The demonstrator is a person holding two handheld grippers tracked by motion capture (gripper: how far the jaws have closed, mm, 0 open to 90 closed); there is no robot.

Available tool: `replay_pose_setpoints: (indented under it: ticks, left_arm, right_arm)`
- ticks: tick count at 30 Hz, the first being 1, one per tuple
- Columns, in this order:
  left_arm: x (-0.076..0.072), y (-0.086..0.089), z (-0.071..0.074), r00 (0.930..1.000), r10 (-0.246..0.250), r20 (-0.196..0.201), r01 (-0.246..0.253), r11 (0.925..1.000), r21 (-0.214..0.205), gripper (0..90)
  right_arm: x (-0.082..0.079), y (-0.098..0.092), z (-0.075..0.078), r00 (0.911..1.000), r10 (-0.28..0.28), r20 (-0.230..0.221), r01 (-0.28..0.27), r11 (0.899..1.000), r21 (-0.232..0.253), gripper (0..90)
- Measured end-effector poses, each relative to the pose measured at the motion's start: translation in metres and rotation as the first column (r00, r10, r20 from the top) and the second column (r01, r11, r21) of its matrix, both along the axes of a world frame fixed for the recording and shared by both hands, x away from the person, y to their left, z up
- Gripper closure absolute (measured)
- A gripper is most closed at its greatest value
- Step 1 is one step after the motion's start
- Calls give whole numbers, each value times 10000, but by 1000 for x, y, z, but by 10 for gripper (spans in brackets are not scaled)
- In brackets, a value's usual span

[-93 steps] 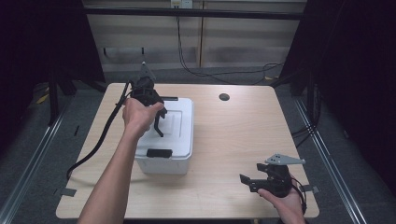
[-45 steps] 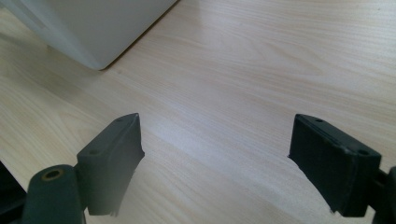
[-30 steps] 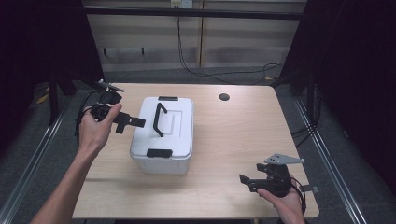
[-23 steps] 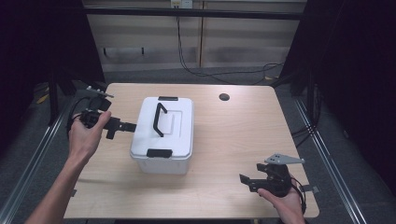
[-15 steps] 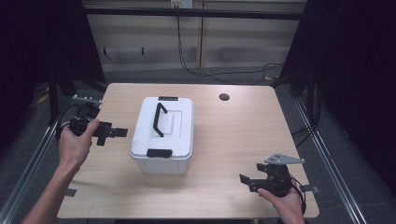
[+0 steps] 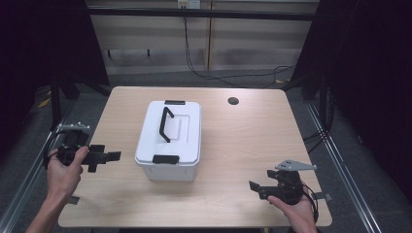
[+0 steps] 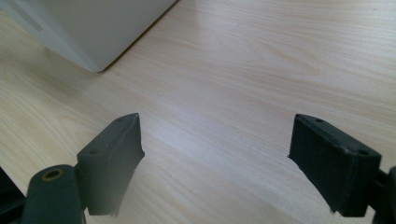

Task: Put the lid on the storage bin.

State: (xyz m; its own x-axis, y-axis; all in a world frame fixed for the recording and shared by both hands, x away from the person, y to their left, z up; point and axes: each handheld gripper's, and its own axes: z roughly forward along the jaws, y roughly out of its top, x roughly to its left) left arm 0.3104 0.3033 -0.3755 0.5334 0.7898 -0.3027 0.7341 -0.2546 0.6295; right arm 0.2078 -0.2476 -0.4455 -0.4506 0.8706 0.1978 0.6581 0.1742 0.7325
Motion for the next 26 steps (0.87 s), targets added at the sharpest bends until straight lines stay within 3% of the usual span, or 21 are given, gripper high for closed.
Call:
replay_pose_setpoints:
  ticks: [1, 2, 3, 5, 9, 13, 14, 17, 18, 21, 22, 24, 26]
  left_arm:
    - [0, 0, 0, 10000, 0, 0, 0, 10000, 0, 191]
    - [-1, -1, -4, 9997, -41, -257, 46, 9998, 174, 190]
    - [-3, -2, -6, 9998, 61, -164, -54, 9993, 372, 190]
    - [-9, -3, -9, 10000, 10, 56, -12, 9994, 345, 190]
    - [-17, -5, -22, 10000, -84, 21, 82, 9973, 727, 191]
    - [-22, -4, -37, 9998, -91, -148, 99, 9982, 597, 190]
    - [-24, -6, -43, 9997, -171, -176, 184, 9968, 781, 191]
    - [-27, -5, -48, 9999, -136, -11, 136, 9965, 830, 191]
    - [-26, 0, -54, 9999, -54, -155, 63, 9982, 594, 191]
    - [-22, 4, -62, 9993, 141, -344, -127, 9990, 420, 191]
    - [-16, 7, -67, 9981, 431, -429, -412, 9982, 445, 191]
    - [-16, 7, -69, 9982, 463, -384, -442, 9976, 537, 191]
    - [-19, 5, -72, 9991, 182, -391, -158, 9980, 617, 191]
  right_arm:
    - [0, 0, 0, 10000, 0, 0, 0, 10000, 0, 166]
    - [0, 0, 0, 10000, -16, -7, 16, 10000, -2, 165]
    - [0, 0, 0, 10000, -16, -7, 16, 10000, -2, 165]
    - [0, 0, 0, 10000, -4, -1, 4, 10000, -1, 165]
    - [0, 0, 0, 10000, -14, -6, 14, 10000, 18, 165]
    - [0, 1, 0, 10000, -12, 5, 12, 10000, -22, 165]
    - [0, 1, 0, 10000, -26, 3, 26, 10000, -28, 166]
    - [-1, 1, 1, 10000, -2, 60, 2, 10000, -50, 166]
    - [0, 1, 0, 10000, 40, 28, -40, 10000, -75, 166]
    - [0, 1, 0, 10000, 54, -15, -54, 9999, -121, 166]
    - [0, 0, 0, 10000, -68, 35, 68, 9999, -78, 180]
    - [0, -1, 1, 9997, -202, 144, 203, 9998, -36, 185]
    - [1, -4, 0, 9987, -479, 199, 477, 9988, 120, 196]
